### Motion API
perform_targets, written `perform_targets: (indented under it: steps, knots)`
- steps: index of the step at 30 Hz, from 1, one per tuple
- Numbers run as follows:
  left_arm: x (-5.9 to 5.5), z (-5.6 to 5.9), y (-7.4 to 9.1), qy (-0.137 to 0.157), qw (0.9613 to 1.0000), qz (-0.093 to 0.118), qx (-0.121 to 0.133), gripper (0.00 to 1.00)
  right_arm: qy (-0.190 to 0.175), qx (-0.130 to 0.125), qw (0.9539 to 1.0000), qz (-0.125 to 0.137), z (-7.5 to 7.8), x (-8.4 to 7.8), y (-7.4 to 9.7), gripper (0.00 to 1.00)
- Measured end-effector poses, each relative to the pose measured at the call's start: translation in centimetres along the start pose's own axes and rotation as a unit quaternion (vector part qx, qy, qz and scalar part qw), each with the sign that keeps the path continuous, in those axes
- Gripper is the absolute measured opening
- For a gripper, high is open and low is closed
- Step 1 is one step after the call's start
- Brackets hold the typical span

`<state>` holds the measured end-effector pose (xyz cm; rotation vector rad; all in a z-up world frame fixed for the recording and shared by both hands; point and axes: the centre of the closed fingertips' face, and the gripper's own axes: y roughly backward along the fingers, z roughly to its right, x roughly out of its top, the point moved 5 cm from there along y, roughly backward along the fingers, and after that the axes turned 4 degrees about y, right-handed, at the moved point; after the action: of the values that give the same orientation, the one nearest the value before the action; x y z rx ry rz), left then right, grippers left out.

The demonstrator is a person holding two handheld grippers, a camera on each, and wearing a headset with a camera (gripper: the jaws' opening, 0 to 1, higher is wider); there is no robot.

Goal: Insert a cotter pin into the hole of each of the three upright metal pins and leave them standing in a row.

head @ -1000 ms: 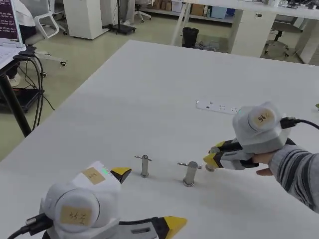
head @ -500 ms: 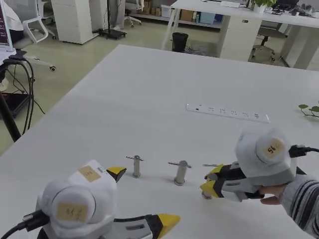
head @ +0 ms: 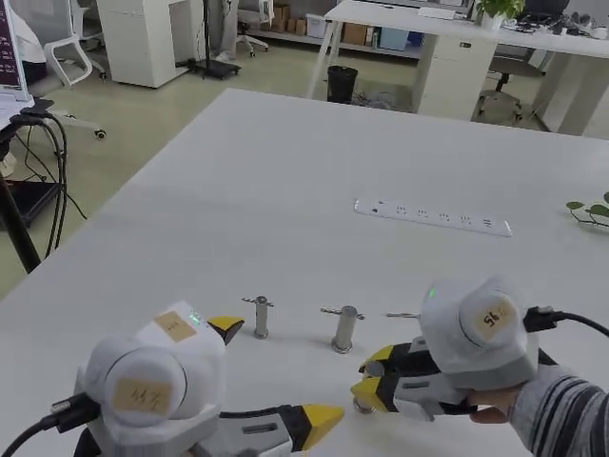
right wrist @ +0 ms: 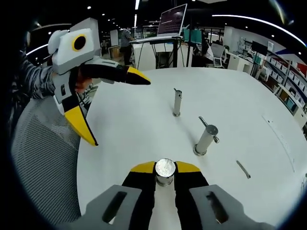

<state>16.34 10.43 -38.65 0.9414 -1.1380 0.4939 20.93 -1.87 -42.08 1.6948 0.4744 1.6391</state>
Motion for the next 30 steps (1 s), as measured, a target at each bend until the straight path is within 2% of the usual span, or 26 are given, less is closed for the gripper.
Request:
perform_targets:
  steps: [12,20,23,26,30]
  knots:
    - [-0.1,0.1,0.0,-0.002,1.0000,-0.003,-0.003,0.82,-0.002,0.002,1.0000,0.001,-0.5,-0.4,-0.5,0.09]
    - [-0.2,0.4,-0.1,-0.006,0.9999,-0.006,-0.007,0.82,0.017,-0.004,0.9998,0.000,-0.6,-0.4,-0.4,0.10]
    - [-0.2,0.4,-0.2,-0.007,0.9999,-0.008,-0.008,0.82,0.001,-0.008,0.9999,0.014,-0.5,-0.1,-0.2,0.15]
    - [-0.2,0.5,-0.2,-0.006,0.9999,-0.007,-0.009,0.82,0.015,-0.007,0.9999,0.003,-0.5,-0.5,0.1,0.20]
    - [-0.2,0.4,-0.2,-0.005,0.9999,-0.008,-0.008,0.83,0.014,0.000,0.9999,-0.002,-0.7,-1.0,0.8,0.23]
